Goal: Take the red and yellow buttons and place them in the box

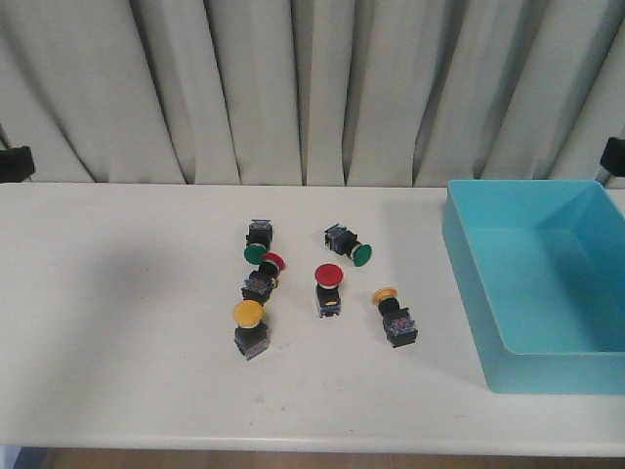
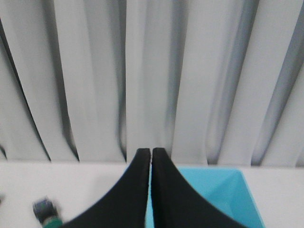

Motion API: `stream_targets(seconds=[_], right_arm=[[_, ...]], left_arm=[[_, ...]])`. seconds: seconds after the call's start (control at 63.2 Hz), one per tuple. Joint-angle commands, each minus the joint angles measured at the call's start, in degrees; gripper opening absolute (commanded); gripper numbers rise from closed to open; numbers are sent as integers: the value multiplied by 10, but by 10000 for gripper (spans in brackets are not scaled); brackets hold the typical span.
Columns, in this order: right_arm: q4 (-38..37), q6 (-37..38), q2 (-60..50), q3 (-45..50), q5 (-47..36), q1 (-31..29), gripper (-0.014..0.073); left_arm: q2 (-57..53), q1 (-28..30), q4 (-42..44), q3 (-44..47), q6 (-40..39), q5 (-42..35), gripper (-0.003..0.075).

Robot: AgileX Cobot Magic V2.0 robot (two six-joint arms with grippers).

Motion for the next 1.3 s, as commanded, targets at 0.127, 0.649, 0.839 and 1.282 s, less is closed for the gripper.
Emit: stream_targets(seconds=[0.127,0.649,0.839,1.282], right_arm=[[-28,-29,21,-21,5,17,355],[-2,-24,84,-21,70,72,701],[36,-24,111,-21,76,72,688],[54,-24,135,-21,72,72,671]], left_arm=[[78,-69,-8,-127,-6,50,310],[447,-271,-43,-521,-6,263,694],[568,-293,-43,-626,-9,321,631],[668,-294,-22,-675,-27,360,586]])
